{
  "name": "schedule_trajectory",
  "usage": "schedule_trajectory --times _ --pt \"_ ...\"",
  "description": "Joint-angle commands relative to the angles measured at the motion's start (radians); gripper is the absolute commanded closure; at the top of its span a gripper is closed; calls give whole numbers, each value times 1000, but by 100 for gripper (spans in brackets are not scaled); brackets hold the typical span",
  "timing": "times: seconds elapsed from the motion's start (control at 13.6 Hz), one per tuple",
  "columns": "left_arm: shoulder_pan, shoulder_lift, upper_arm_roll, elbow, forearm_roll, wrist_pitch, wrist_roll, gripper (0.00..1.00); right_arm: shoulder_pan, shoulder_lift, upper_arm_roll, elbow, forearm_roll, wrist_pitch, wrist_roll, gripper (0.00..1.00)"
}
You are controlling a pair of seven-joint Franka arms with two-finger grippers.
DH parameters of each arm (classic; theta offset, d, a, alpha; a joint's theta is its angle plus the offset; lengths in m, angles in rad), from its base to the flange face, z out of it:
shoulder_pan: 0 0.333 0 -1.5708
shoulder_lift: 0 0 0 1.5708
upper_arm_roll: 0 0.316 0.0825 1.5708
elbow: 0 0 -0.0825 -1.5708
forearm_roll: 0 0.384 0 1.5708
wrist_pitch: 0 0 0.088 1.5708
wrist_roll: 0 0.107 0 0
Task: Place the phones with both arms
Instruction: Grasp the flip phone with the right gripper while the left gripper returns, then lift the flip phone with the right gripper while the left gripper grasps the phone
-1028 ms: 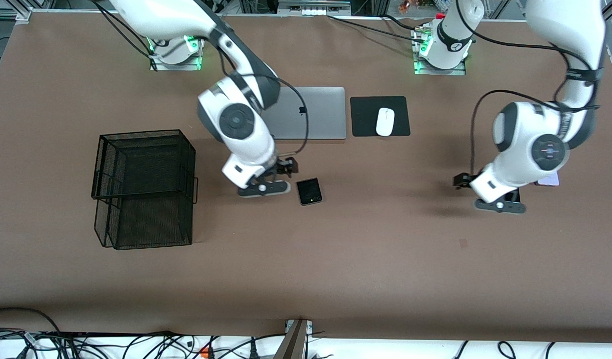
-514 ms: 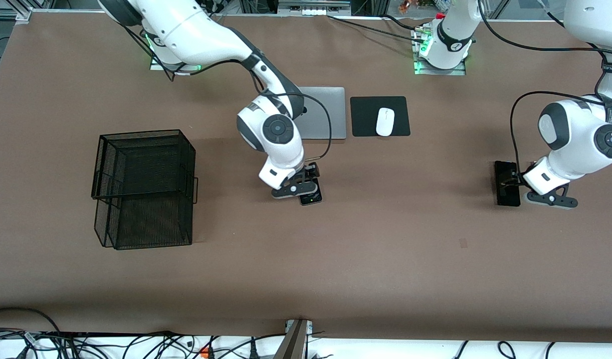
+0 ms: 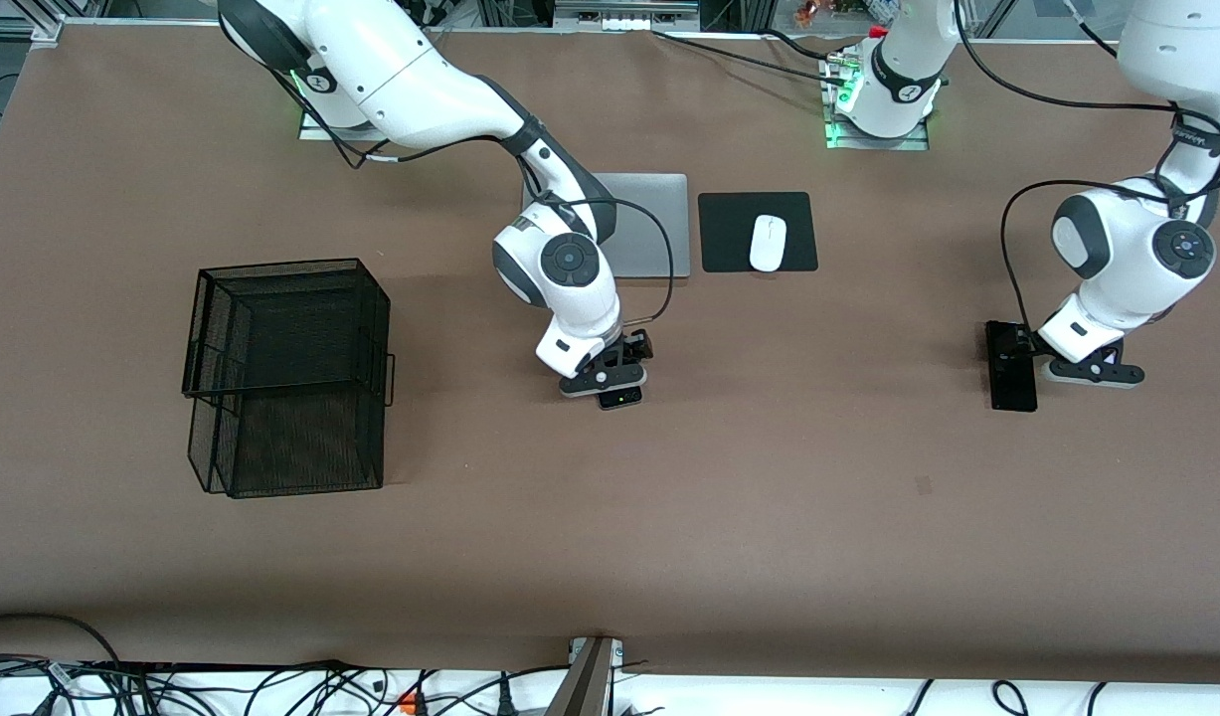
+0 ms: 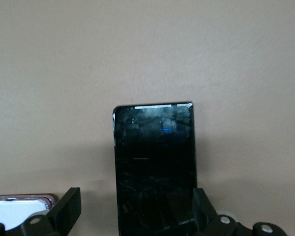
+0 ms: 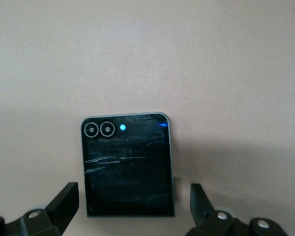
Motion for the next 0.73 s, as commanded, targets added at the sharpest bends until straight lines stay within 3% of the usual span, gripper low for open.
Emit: schedule_trajectory --times 0.0,0.22,0.29,0.66 --pt "81 18 -70 -6 -34 33 18 0 34 46 -28 68 -21 3 29 0" --pt "262 40 -246 -6 -35 62 14 0 40 58 -32 73 -35 3 35 0" --pt "289 43 -271 -4 -35 62 14 0 41 61 -37 73 -53 3 37 0" --pt "294 80 -276 1 -34 105 8 0 70 73 -64 73 -81 17 32 0"
